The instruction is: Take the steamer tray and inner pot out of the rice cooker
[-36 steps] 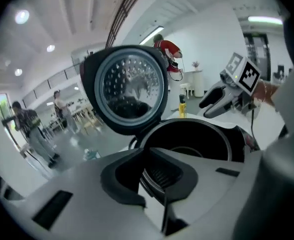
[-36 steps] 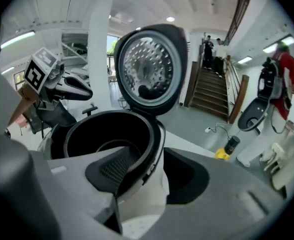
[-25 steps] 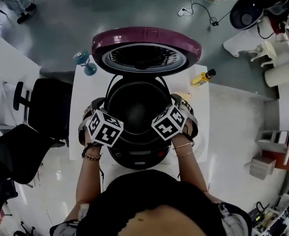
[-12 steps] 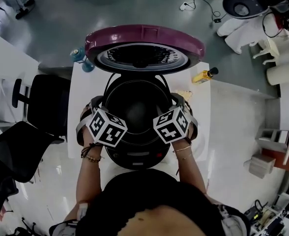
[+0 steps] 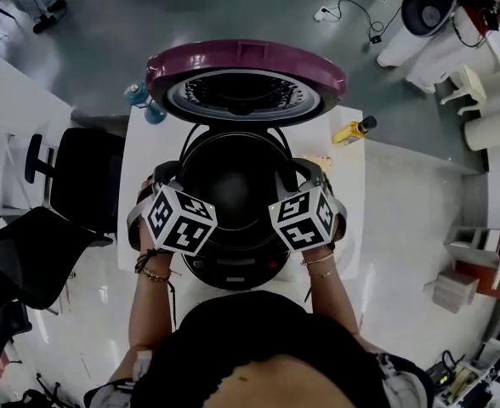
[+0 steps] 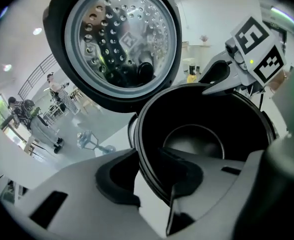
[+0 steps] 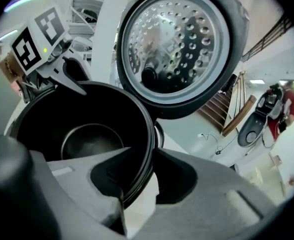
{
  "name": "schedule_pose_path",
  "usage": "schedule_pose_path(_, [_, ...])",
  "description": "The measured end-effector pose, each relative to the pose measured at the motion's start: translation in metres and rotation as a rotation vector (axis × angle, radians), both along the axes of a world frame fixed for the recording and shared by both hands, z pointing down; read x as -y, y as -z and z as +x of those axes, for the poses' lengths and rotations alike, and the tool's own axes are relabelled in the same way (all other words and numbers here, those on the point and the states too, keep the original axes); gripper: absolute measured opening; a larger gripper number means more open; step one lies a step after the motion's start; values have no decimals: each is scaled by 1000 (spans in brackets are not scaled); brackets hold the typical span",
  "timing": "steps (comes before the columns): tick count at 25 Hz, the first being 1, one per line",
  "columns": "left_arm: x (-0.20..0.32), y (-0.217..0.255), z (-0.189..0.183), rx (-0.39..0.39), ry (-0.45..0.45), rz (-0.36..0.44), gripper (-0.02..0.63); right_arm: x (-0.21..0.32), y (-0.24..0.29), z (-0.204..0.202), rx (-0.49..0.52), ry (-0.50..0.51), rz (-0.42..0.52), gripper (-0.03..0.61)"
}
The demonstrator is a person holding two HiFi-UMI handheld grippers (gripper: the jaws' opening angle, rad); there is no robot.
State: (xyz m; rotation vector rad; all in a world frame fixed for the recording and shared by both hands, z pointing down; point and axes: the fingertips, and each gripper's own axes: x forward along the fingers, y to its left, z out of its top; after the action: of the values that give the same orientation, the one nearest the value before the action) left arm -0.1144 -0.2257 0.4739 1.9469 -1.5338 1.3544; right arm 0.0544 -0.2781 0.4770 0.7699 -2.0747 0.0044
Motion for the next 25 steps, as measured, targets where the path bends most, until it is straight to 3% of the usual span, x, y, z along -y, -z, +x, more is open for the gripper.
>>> schedule_pose_path(3, [-2, 8, 0, -51, 22, 26, 105, 0, 15, 0, 91, -17, 5, 98])
schedule_pose_path(9, [-12, 42, 1, -87, 84, 128, 86, -5, 56, 1, 194, -31, 115, 81])
schedule_pose_path(15, [-25, 77, 6, -222, 157, 248, 56, -16, 91, 9, 262, -50, 195, 74])
schedule_pose_path(25, [-77, 137, 8, -250, 246, 472, 49, -54, 170, 6, 471, 40, 359, 53])
